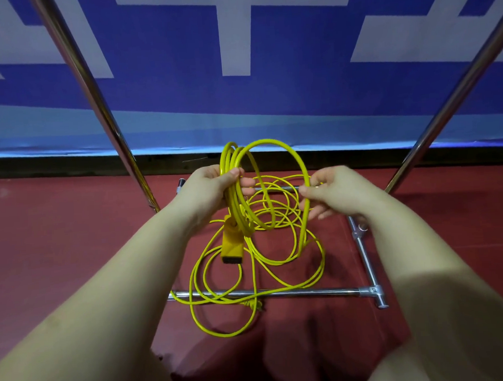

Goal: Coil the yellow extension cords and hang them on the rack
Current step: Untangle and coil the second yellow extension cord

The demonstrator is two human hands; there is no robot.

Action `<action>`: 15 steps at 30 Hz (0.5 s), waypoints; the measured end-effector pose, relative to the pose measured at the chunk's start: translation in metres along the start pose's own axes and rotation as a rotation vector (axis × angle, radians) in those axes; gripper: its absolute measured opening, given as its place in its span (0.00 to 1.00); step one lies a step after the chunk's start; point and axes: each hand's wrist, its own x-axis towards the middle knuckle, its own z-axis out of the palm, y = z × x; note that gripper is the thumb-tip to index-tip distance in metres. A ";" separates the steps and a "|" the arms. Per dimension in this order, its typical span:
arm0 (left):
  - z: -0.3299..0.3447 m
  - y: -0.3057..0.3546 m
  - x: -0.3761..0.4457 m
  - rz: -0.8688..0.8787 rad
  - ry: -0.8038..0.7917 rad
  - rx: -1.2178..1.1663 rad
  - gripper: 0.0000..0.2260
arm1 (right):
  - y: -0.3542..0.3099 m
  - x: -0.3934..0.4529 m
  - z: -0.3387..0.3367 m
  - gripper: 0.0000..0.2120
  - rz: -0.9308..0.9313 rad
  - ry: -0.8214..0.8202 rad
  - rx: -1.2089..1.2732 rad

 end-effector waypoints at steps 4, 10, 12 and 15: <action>0.003 -0.002 0.000 0.005 -0.071 0.096 0.05 | -0.015 -0.008 0.001 0.06 0.029 0.042 0.468; 0.016 -0.007 -0.006 0.002 -0.252 0.200 0.05 | -0.023 -0.003 0.004 0.07 0.097 0.153 0.870; 0.019 -0.009 -0.008 -0.008 -0.289 0.200 0.06 | -0.023 -0.002 0.005 0.06 0.075 0.209 0.835; 0.024 -0.009 -0.010 -0.037 -0.337 0.120 0.05 | -0.020 0.000 0.009 0.06 0.053 0.256 0.785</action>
